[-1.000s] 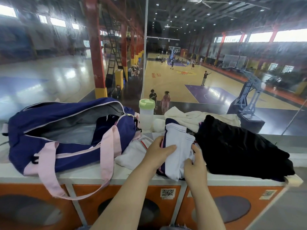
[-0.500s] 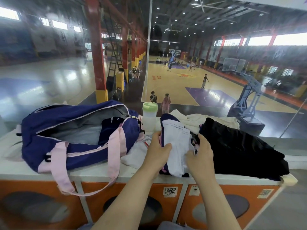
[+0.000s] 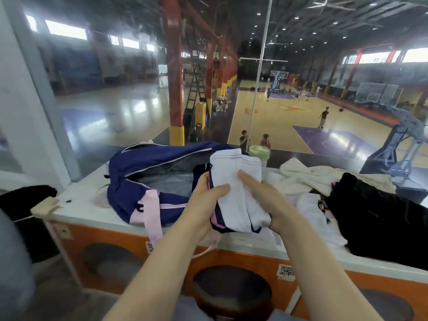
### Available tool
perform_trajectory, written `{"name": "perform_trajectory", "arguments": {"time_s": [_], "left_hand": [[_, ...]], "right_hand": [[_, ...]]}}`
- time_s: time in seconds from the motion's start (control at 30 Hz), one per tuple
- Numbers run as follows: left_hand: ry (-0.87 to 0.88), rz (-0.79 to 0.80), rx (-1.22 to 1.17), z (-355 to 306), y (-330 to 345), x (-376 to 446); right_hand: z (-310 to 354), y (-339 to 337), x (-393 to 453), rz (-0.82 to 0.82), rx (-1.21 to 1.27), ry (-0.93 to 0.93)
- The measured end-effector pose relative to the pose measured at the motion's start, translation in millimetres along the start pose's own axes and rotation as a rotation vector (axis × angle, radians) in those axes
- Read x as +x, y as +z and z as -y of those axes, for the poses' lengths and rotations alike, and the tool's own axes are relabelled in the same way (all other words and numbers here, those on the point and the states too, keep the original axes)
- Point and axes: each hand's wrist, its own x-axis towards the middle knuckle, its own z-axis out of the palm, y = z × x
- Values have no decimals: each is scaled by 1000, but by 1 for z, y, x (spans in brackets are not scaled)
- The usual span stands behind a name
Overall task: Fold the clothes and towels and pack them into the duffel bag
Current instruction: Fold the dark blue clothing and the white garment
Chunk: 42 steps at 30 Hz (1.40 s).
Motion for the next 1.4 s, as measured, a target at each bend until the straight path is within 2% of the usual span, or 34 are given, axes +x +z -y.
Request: {"name": "perform_trajectory", "arguments": {"time_s": [0.2,0.3,0.37,0.47,0.53,0.8,0.93,1.07,1.17,1.23,1.4], "left_hand": [[37,-47,151,-12,-43,5],[64,-114,374,-18,-70,10],[118,-206,611,-17,-96,17],[253,-254,1376,-6,-138,31],[244,-236,1656,7,-155,34],[219,-226,1684,15,-169,31],[315,-250,1635,16,-176,26],[427,-242,1593,18,-182,21],[437,-225,1627,15,-185,21],[440,-224,1649,11,-184,25],[484,-223,1635,2,-174,47]], "right_hand": [[-5,44,31,-16,46,25],[-6,61,49,-16,21,-8],[-5,70,62,1,-6,-1],[-7,84,86,27,-32,25],[-8,96,103,20,-60,38],[-24,140,159,-21,-225,85],[-32,157,173,-30,-163,62],[-47,163,179,-12,-260,27],[-48,164,183,-22,-487,47],[-44,165,184,-59,-689,-4],[-42,163,177,-173,-1273,-269]]}}
